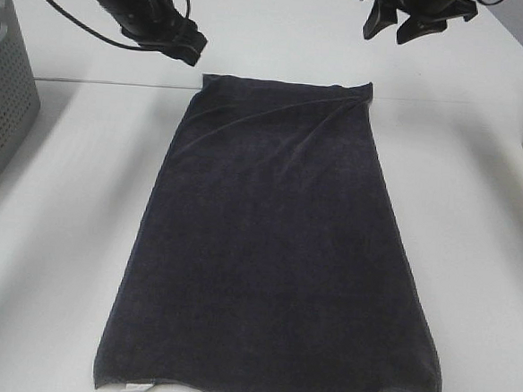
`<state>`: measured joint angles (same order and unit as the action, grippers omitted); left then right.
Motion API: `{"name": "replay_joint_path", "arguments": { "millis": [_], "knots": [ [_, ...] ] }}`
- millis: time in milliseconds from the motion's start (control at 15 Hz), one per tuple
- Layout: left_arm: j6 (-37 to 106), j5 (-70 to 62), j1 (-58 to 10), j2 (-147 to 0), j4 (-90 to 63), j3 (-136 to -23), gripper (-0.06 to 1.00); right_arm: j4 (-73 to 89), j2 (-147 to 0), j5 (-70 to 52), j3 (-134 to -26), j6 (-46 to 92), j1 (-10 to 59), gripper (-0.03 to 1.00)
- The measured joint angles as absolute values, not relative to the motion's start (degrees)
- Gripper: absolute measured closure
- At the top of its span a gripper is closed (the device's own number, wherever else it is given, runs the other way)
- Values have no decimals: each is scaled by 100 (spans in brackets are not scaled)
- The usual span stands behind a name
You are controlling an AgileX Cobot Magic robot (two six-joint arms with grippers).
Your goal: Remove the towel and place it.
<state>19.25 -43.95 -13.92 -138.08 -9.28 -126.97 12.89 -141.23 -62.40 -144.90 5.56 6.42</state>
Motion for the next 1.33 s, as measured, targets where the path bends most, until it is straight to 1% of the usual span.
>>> {"name": "replay_joint_path", "arguments": {
  "millis": [67,200,400,467,600,667,800,933,1000,1200,1333],
  "knots": [
    [1243,-4882,-1392,-13562,-304,-12697,38,1289,-13825,-6641,-14490,453,642,37],
    [246,-5758,-1346,-13000,584,-12697,38,1243,-13258,-6904,-14490,361,642,35],
    [-327,-6354,-1054,-12261,859,-12697,37,985,-12536,-6933,-14490,126,573,35],
    [-390,-6537,-842,-12003,900,-12702,32,957,-12267,-6961,-14490,57,453,35],
    [-401,-6853,-344,-11511,808,-12702,20,871,-11740,-6961,-14244,29,201,35],
    [-292,-6921,-126,-11282,567,-12702,17,825,-11373,-6961,-13860,34,109,35],
    [-74,-6927,115,-10766,132,-12548,16,682,-10451,-6967,-12668,34,80,35],
    [0,-6933,338,-10015,0,-11889,16,659,-9236,-6967,-11224,-46,80,35],
    [69,-6933,498,-9259,0,-11092,16,596,-8182,-6973,-10004,-86,80,34],
    [201,-6944,561,-7391,0,-9185,16,338,-6136,-6990,-8067,-92,80,33],
    [246,-6950,561,-6314,0,-8033,17,57,-4824,-6990,-7013,-80,80,32]
  ]
}}
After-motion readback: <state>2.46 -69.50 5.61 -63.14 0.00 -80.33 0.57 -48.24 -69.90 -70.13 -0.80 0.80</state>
